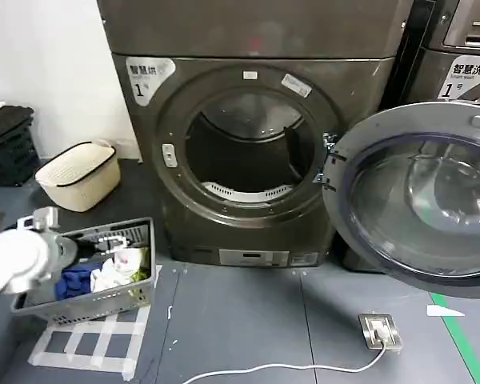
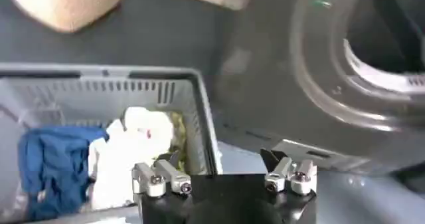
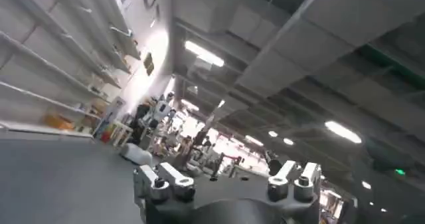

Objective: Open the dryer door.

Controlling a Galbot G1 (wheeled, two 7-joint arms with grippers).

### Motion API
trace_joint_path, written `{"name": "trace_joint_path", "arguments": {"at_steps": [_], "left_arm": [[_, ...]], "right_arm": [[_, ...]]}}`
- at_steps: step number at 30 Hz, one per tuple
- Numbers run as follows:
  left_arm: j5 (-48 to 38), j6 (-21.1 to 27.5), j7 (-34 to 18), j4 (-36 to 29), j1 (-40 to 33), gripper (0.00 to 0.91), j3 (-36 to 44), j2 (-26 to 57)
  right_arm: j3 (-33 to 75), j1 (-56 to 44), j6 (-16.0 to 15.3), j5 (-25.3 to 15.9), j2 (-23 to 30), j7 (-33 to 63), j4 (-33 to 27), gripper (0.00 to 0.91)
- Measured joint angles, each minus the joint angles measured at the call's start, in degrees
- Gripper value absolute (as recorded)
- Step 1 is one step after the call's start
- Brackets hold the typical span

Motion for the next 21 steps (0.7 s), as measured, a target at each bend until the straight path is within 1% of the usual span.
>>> {"name": "trace_joint_path", "arguments": {"at_steps": [6, 10, 14, 21], "left_arm": [[-3.52, -0.03, -0.21, 6.8, -3.67, 0.907, 1.18, -0.75], [-5.69, -0.04, -0.72, 10.11, -4.81, 0.907, 1.24, -0.7], [-7.06, -0.04, -1.32, 12.2, -5.2, 0.907, 0.83, -0.21], [-7.94, -0.02, -1.83, 13.03, -4.1, 0.907, -0.47, 1.12]], "right_arm": [[-0.11, 0.05, 0.06, 0.0, 0.08, 0.02, 0.05, 0.907], [-0.06, 0.02, 0.06, 0.01, 0.09, 0.05, -0.01, 0.907], [0.06, 0.02, 0.18, 0.06, 0.11, 0.08, -0.31, 0.907], [0.41, 0.08, 0.26, 1.08, -0.16, 0.31, -0.78, 0.907]]}}
